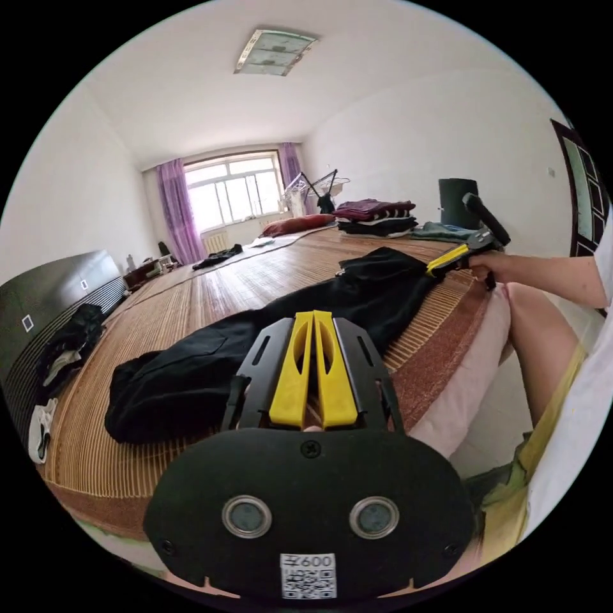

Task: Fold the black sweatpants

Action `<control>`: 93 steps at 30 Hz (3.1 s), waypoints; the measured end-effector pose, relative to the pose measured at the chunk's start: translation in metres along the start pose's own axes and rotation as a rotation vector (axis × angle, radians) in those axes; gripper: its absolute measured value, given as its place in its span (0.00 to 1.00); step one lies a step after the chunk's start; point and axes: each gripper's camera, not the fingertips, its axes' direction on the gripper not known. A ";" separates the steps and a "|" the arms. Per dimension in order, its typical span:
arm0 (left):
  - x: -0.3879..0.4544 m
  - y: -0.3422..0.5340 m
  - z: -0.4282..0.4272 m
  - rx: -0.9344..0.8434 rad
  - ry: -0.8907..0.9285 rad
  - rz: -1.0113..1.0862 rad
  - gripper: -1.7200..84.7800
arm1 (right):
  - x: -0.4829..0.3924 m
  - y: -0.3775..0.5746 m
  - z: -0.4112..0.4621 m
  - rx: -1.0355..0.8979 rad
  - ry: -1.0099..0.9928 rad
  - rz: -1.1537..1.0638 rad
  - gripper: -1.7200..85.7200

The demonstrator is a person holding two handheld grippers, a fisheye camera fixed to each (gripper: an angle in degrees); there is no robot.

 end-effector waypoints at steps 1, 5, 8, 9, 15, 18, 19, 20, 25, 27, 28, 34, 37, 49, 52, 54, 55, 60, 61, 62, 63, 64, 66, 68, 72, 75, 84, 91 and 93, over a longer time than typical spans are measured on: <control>-0.006 -0.005 0.000 -0.012 0.008 -0.031 0.03 | -0.002 -0.002 -0.006 0.000 0.012 -0.007 0.01; -0.050 -0.031 -0.007 -0.007 0.112 -0.211 0.03 | 0.004 -0.008 -0.033 0.023 0.008 -0.002 0.01; -0.048 -0.046 -0.021 0.064 0.162 -0.176 0.03 | 0.026 -0.006 -0.063 0.082 -0.052 0.051 0.01; -0.037 -0.053 -0.028 0.091 0.120 -0.149 0.03 | 0.032 -0.004 -0.071 0.107 -0.071 0.063 0.01; 0.013 -0.087 -0.037 0.147 -0.074 -0.068 0.03 | 0.100 0.075 -0.179 0.630 -0.191 0.268 0.01; 0.017 -0.106 -0.013 0.045 -0.067 -0.133 0.03 | 0.131 0.109 -0.206 0.764 -0.123 0.519 0.01; 0.013 -0.106 -0.002 -0.008 -0.030 -0.163 0.03 | 0.150 0.119 -0.209 0.771 -0.151 0.641 0.01; 0.004 -0.101 0.022 -0.117 0.050 -0.222 0.03 | 0.176 0.132 -0.205 0.757 -0.226 0.804 0.01; 0.013 -0.120 0.043 -0.124 0.123 -0.219 0.03 | 0.209 0.129 -0.201 0.631 -0.318 0.938 0.01; 0.022 -0.133 0.051 -0.130 0.103 -0.210 0.03 | 0.194 0.117 -0.215 0.640 -0.229 0.854 0.01; 0.023 -0.136 0.052 -0.128 0.100 -0.209 0.03 | 0.191 0.114 -0.220 0.651 -0.232 0.821 0.01; 0.031 -0.157 0.071 -0.101 0.117 -0.252 0.03 | 0.189 0.096 -0.231 0.566 -0.123 0.874 0.01; 0.036 -0.168 0.082 -0.096 0.123 -0.268 0.03 | 0.186 0.095 -0.238 0.584 -0.141 0.845 0.01; 0.061 -0.207 0.131 -0.079 0.148 -0.319 0.03 | 0.183 0.100 -0.246 0.623 -0.247 0.812 0.01; 0.072 -0.217 0.144 -0.081 0.135 -0.310 0.03 | 0.179 0.100 -0.246 0.625 -0.248 0.792 0.01; 0.085 -0.226 0.153 -0.083 0.109 -0.294 0.03 | 0.178 0.101 -0.245 0.626 -0.255 0.791 0.01; 0.088 -0.228 0.156 -0.083 0.103 -0.290 0.03 | 0.178 0.102 -0.244 0.627 -0.258 0.793 0.01; 0.106 -0.242 0.179 -0.082 0.092 -0.285 0.03 | 0.173 0.106 -0.240 0.629 -0.257 0.799 0.01; 0.108 -0.244 0.182 -0.081 0.095 -0.287 0.03 | 0.173 0.108 -0.238 0.632 -0.259 0.804 0.01; 0.110 -0.246 0.187 -0.080 0.100 -0.291 0.03 | 0.172 0.110 -0.236 0.636 -0.263 0.808 0.01; 0.112 -0.249 0.192 -0.079 0.104 -0.294 0.03 | 0.171 0.110 -0.235 0.637 -0.264 0.809 0.01; 0.113 -0.250 0.195 -0.079 0.106 -0.295 0.03 | 0.170 0.111 -0.233 0.636 -0.266 0.809 0.01; 0.119 -0.256 0.205 -0.078 0.107 -0.297 0.03 | 0.169 0.113 -0.229 0.635 -0.268 0.807 0.01; 0.124 -0.261 0.213 -0.078 0.106 -0.298 0.03 | 0.167 0.116 -0.223 0.635 -0.270 0.809 0.01; 0.114 -0.261 0.232 -0.051 0.194 -0.386 0.03 | 0.164 0.121 -0.213 0.636 -0.274 0.825 0.01; 0.094 -0.255 0.242 -0.014 0.322 -0.543 0.03 | 0.161 0.124 -0.204 0.634 -0.268 0.829 0.01; 0.052 -0.356 0.166 0.231 -0.404 -0.448 0.03 | 0.147 0.132 -0.169 0.618 -0.249 0.840 0.01; -0.065 -0.409 0.310 -0.189 -0.175 -0.385 0.16 | 0.130 0.138 -0.134 0.604 -0.240 0.837 0.01; -0.081 -0.408 0.373 -0.369 -0.158 -0.392 0.20 | 0.131 0.132 -0.129 0.541 -0.254 0.881 0.01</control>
